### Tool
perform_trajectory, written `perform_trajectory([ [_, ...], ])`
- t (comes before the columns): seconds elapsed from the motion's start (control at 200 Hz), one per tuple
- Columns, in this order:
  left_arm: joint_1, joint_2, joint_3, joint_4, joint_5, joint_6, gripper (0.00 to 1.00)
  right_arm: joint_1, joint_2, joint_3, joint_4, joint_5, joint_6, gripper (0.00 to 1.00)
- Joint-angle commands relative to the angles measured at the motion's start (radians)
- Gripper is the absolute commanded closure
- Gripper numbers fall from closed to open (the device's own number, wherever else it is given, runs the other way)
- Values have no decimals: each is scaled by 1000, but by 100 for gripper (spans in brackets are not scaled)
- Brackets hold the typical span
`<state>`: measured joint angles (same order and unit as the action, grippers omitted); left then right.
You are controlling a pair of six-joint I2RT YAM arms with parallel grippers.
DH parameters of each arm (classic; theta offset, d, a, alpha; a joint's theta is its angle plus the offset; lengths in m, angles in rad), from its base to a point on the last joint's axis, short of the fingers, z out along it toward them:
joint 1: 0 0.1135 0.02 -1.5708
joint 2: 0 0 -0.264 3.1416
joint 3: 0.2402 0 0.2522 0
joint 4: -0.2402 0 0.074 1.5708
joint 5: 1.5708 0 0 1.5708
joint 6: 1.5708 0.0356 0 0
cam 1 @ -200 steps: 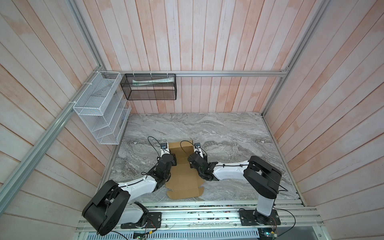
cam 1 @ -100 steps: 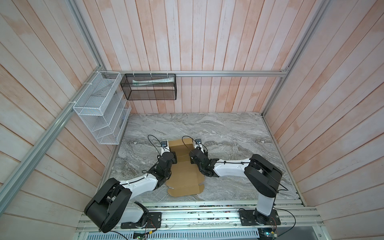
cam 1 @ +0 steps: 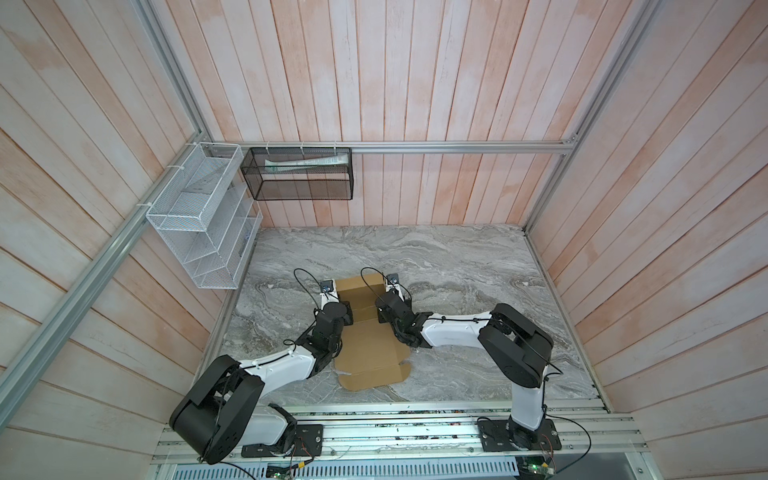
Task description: Fold the paper box
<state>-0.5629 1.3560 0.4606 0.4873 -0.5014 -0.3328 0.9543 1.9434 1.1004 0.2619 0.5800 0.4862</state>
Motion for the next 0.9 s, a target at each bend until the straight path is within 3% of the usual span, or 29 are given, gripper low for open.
perform_trajectory([
  [0.0,1,8,29,29,6,10,100,-6,25,23,-20,-1,0,72],
  [0.44,1,3,30,24,8,9,100,-7,35,38,-36,-6,-6,87],
  [0.675,3,7,34,10,8,7,100,-6,-14,11,-28,-30,12,66],
  [0.895,10,22,63,-53,17,-6,100,4,-154,-69,-42,-68,8,59],
])
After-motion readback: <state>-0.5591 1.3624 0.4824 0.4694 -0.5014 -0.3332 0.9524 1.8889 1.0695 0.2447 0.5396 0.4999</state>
